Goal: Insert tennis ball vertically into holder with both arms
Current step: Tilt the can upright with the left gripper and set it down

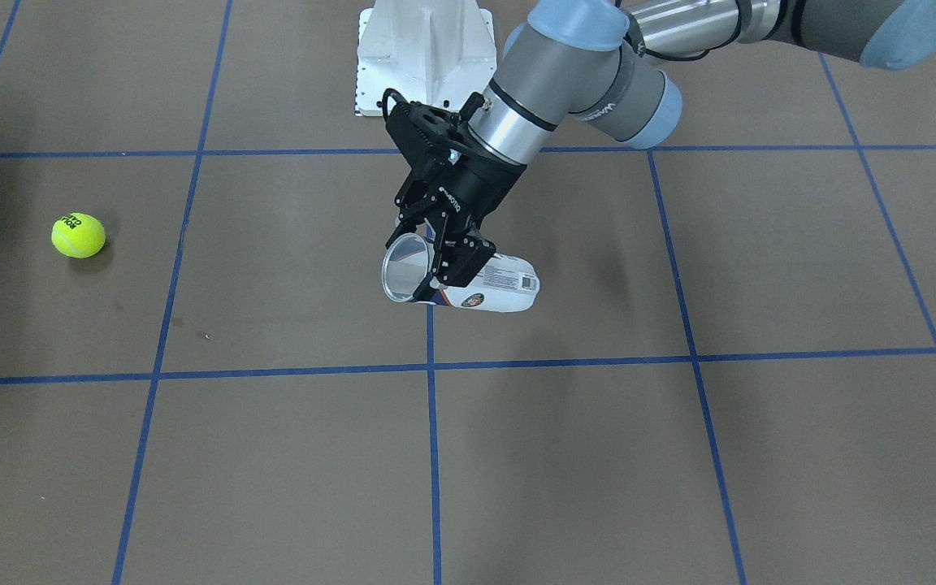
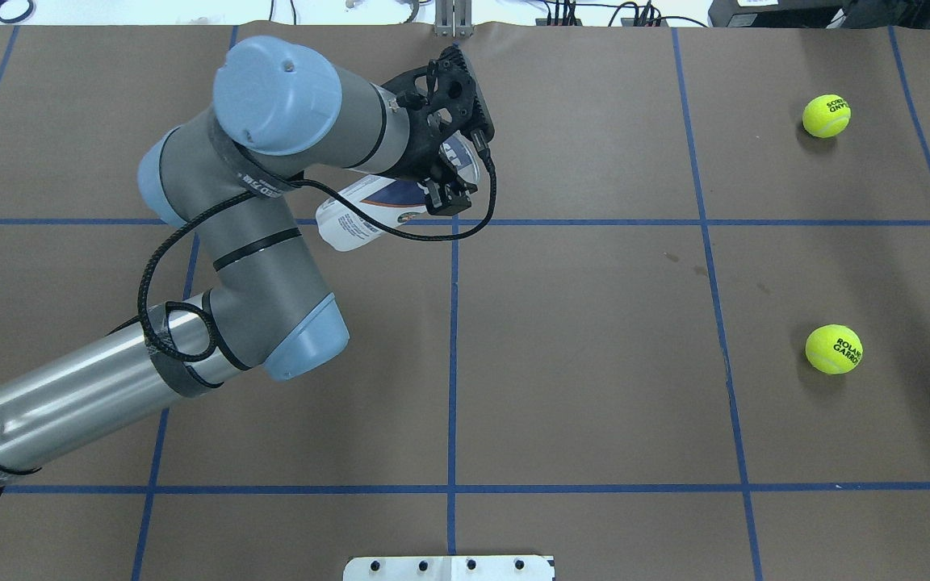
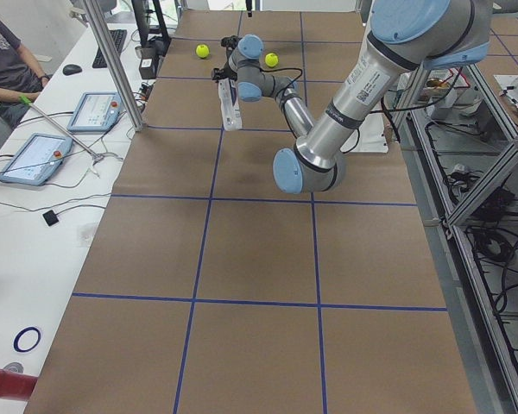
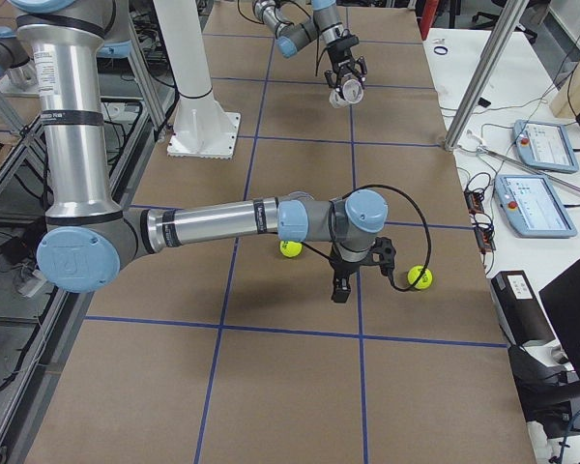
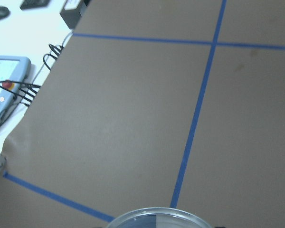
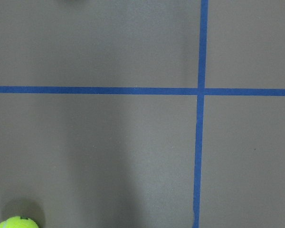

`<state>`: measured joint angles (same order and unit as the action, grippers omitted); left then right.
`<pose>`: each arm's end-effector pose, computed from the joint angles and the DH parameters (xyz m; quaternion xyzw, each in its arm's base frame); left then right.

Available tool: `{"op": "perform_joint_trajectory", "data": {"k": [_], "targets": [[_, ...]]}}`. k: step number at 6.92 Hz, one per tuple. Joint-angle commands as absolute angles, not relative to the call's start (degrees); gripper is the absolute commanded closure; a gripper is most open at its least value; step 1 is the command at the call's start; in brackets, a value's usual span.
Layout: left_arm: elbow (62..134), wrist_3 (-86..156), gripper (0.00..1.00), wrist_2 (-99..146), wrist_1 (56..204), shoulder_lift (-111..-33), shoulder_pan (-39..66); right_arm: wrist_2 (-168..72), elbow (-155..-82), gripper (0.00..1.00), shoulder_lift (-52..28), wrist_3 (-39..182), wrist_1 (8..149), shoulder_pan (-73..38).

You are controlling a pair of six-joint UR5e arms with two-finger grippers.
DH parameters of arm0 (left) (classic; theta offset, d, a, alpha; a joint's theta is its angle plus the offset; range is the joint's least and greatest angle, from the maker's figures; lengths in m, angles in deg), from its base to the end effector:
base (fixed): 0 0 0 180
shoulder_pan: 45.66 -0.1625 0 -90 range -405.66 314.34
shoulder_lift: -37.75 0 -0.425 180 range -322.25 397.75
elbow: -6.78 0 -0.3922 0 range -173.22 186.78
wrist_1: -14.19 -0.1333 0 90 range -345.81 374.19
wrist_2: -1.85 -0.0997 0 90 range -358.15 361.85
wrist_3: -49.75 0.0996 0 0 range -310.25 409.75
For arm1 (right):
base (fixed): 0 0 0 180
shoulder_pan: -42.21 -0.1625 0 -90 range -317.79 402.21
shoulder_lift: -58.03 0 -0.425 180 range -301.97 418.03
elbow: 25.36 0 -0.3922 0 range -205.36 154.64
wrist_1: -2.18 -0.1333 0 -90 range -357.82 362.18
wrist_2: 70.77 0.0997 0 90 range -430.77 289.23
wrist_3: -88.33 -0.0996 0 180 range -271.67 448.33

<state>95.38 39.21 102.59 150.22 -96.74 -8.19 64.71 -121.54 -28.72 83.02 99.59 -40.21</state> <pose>0.4728 -0.5069 0.0996 0.5605 0.4222 0.3155 0.6388 -0.0059 -0.5168 0.5888 -0.0272 -0.3859 -0.0251 0.9218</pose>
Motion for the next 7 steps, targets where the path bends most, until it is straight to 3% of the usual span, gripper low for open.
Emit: {"op": "perform_joint_trajectory", "data": {"k": [1, 3, 7], "targets": [[86.47, 27.12, 0.34, 96.62, 178.13, -96.02, -8.75, 68.77, -121.6, 0.01, -28.89, 83.06, 98.78, -39.88], [78.25, 22.6, 0.35, 90.31, 198.77, -96.11, -11.36, 68.98, -122.91, 0.01, -28.81, 83.06, 98.69, -37.79], [74.47, 22.68, 0.35, 81.92, 212.89, -94.18, -18.24, 67.4, -130.29, 0.01, -28.54, 74.8, 98.69, -32.24]]}}
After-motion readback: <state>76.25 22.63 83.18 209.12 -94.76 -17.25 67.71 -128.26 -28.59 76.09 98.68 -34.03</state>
